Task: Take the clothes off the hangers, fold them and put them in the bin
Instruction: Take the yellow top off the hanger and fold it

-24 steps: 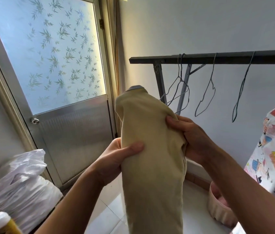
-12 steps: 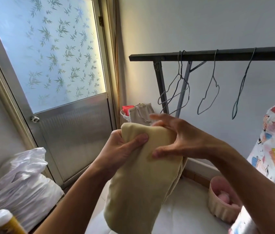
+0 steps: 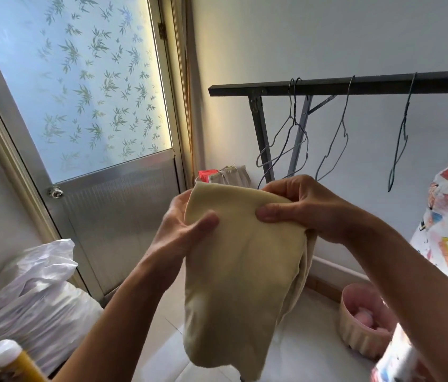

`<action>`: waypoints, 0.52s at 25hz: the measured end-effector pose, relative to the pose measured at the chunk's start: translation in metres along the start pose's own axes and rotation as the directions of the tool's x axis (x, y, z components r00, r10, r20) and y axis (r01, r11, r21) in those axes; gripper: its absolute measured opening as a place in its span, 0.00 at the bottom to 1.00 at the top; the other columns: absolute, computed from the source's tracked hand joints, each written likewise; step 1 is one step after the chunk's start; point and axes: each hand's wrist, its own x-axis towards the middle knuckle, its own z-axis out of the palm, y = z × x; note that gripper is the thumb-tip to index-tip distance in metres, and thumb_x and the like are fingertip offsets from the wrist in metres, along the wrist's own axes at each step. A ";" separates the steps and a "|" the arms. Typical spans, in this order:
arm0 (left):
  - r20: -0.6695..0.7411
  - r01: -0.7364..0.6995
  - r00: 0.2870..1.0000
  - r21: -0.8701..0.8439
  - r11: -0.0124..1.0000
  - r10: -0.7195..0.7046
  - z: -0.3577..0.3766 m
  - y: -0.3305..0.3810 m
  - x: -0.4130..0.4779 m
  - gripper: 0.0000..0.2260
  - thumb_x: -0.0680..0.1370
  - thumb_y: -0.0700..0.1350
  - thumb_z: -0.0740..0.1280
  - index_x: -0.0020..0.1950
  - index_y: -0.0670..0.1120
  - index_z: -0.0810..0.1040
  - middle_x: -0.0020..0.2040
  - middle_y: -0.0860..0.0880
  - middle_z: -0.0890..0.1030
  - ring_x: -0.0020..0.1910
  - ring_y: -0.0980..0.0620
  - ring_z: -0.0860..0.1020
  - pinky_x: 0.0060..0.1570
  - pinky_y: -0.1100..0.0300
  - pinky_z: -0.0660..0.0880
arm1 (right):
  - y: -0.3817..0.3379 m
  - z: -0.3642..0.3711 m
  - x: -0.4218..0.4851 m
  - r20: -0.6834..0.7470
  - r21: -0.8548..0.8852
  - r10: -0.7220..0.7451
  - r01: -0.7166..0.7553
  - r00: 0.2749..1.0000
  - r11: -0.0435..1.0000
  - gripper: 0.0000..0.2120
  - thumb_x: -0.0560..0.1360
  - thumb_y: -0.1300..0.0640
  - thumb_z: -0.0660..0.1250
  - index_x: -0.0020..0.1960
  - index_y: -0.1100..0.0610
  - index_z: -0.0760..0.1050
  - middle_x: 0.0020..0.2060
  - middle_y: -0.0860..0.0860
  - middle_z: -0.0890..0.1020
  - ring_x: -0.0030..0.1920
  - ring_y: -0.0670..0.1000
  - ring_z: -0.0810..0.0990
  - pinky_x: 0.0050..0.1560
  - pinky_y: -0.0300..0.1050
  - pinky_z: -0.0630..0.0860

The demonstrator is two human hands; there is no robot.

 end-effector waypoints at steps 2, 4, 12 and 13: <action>0.120 0.051 0.992 -0.044 0.998 -0.045 0.004 -0.001 -0.003 0.33 0.61 0.53 0.82 0.61 0.40 0.78 0.55 0.39 0.83 0.54 0.40 0.82 0.52 0.47 0.79 | 0.002 -0.003 0.005 0.030 0.068 0.027 -0.029 0.999 0.997 0.16 0.67 0.56 0.73 0.53 0.61 0.81 0.45 0.58 0.84 0.41 0.54 0.83 0.39 0.43 0.81; 0.058 0.094 0.994 -0.045 0.995 -0.091 0.011 0.004 -0.005 0.19 0.67 0.44 0.79 0.54 0.37 0.82 0.51 0.37 0.84 0.50 0.38 0.83 0.52 0.46 0.79 | 0.008 -0.004 0.009 0.021 0.135 0.078 -0.080 0.997 0.988 0.21 0.67 0.54 0.72 0.58 0.62 0.80 0.47 0.58 0.84 0.44 0.53 0.83 0.41 0.43 0.81; -0.150 0.092 0.984 -0.048 0.995 -0.098 0.018 0.007 -0.002 0.12 0.72 0.42 0.75 0.49 0.36 0.83 0.47 0.37 0.85 0.46 0.38 0.83 0.51 0.41 0.80 | 0.063 0.041 -0.014 0.009 0.703 0.229 -0.169 0.973 0.691 0.38 0.58 0.47 0.82 0.62 0.64 0.76 0.59 0.61 0.81 0.59 0.59 0.81 0.57 0.55 0.78; -0.161 0.093 0.982 -0.042 0.995 -0.099 0.018 0.006 -0.001 0.13 0.72 0.44 0.75 0.49 0.35 0.82 0.47 0.37 0.84 0.45 0.39 0.82 0.50 0.40 0.80 | 0.064 0.046 -0.011 -0.082 0.668 0.301 -0.172 0.950 0.724 0.31 0.62 0.54 0.80 0.60 0.65 0.76 0.57 0.61 0.82 0.56 0.59 0.82 0.58 0.55 0.78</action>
